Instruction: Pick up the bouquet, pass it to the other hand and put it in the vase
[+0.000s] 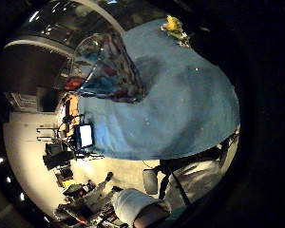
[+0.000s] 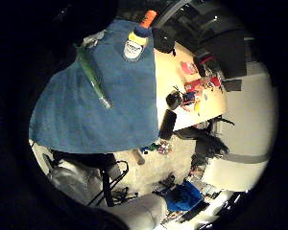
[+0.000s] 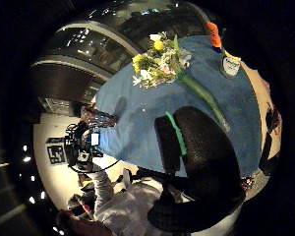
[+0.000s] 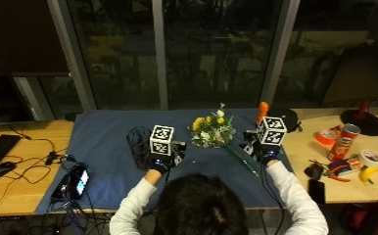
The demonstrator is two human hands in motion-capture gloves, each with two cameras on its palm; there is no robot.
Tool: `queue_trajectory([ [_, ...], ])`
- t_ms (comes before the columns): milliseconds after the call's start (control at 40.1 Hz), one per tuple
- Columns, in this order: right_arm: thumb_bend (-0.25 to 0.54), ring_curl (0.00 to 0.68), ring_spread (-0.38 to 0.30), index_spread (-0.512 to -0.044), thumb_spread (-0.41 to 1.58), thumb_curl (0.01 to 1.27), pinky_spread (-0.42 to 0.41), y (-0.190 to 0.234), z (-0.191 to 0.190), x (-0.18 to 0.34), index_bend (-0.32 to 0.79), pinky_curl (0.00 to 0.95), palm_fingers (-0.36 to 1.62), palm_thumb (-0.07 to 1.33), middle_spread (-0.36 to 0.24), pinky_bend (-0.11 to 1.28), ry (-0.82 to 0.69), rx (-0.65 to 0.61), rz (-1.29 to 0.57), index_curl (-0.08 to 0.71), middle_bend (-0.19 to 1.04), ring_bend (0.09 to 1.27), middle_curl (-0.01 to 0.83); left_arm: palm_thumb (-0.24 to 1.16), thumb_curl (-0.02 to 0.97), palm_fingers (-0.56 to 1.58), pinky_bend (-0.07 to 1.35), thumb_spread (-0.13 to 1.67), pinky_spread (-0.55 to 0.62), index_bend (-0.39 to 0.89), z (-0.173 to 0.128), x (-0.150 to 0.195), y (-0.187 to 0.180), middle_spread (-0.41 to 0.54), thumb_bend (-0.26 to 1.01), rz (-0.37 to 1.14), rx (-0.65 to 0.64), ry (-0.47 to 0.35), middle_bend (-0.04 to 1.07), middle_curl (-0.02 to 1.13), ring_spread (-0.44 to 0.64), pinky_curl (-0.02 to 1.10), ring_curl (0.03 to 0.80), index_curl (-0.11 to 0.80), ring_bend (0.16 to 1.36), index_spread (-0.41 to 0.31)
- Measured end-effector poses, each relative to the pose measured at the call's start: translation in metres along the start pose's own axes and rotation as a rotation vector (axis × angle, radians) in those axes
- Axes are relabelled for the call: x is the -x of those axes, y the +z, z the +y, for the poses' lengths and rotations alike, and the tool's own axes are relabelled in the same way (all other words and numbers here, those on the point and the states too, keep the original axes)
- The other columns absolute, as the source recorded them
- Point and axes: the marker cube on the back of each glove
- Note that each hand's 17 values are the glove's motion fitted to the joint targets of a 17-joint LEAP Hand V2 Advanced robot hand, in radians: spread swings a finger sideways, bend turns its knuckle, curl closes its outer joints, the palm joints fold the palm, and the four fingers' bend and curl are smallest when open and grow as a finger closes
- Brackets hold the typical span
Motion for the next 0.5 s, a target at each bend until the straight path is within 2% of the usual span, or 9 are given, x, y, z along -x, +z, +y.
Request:
queue_trajectory([
  [25, 0.214, 0.089, -0.022, -0.125, 0.45, 0.06, 0.041, -0.001, 0.0, 0.001, 0.18, 0.083, 0.77, 0.32, -0.022, 0.39, 0.0, -0.001, -0.002, 0.052, 0.29, 0.39, 0.086, 0.19, 0.041, 0.66, 0.27, 0.46, 0.05, 0.33, 0.0, 0.0, 0.0, 0.008, 0.13, 0.001, 0.004, 0.0, 0.24, 0.07, 0.05, 0.07, 0.068, 0.086, 0.37, -0.059],
  [125, 0.238, 0.18, -0.032, -0.178, 0.73, 0.09, 0.059, -0.008, -0.002, 0.006, 0.15, 0.167, 0.73, 0.36, -0.032, 0.41, -0.002, -0.008, -0.011, 0.135, 0.29, 0.42, 0.148, 0.22, 0.072, 0.62, 0.28, 0.74, 0.07, 0.31, -0.004, 0.0, 0.0, 0.011, 0.14, 0.02, 0.041, -0.012, 0.22, 0.15, 0.08, 0.15, 0.148, 0.147, 0.39, -0.079],
  [224, 0.238, 0.222, -0.038, -0.208, 0.92, 0.12, 0.074, -0.011, -0.005, 0.012, 0.14, 0.21, 0.69, 0.38, -0.037, 0.42, -0.004, -0.011, -0.022, 0.173, 0.29, 0.42, 0.191, 0.22, 0.098, 0.44, 0.33, 0.93, 0.12, 0.14, -0.007, -0.004, -0.007, 0.07, 0.13, 0.051, 0.059, -0.033, 0.19, 0.19, 0.15, 0.21, 0.195, 0.148, 0.42, -0.041],
  [349, 0.227, 0.247, -0.037, -0.234, 1.07, 0.14, 0.078, -0.013, -0.01, 0.018, 0.15, 0.233, 0.67, 0.4, -0.036, 0.4, 0.001, -0.001, -0.038, 0.201, 0.29, 0.4, 0.233, 0.2, 0.126, 0.34, 0.39, 1.06, 0.17, 0.07, -0.009, -0.009, -0.013, 0.134, 0.1, 0.053, 0.074, -0.042, 0.18, 0.21, 0.21, 0.25, 0.221, 0.136, 0.47, 0.004],
  [449, 0.213, 0.261, -0.029, -0.243, 1.14, 0.16, 0.08, -0.02, -0.015, 0.024, 0.13, 0.252, 0.63, 0.41, -0.034, 0.4, 0.025, 0.015, -0.051, 0.216, 0.28, 0.39, 0.255, 0.19, 0.143, 0.29, 0.42, 1.13, 0.19, 0.08, -0.01, -0.012, -0.014, 0.173, 0.08, 0.052, 0.075, -0.035, 0.19, 0.23, 0.25, 0.27, 0.234, 0.133, 0.5, 0.025],
  [499, 0.19, 0.273, -0.018, -0.244, 1.15, 0.17, 0.098, -0.022, -0.02, 0.024, 0.09, 0.268, 0.6, 0.39, -0.028, 0.44, 0.05, 0.028, -0.052, 0.207, 0.25, 0.41, 0.26, 0.18, 0.15, 0.27, 0.43, 1.15, 0.21, 0.08, -0.011, -0.013, -0.012, 0.187, 0.07, 0.057, 0.075, -0.033, 0.19, 0.24, 0.26, 0.28, 0.242, 0.135, 0.52, 0.031],
])
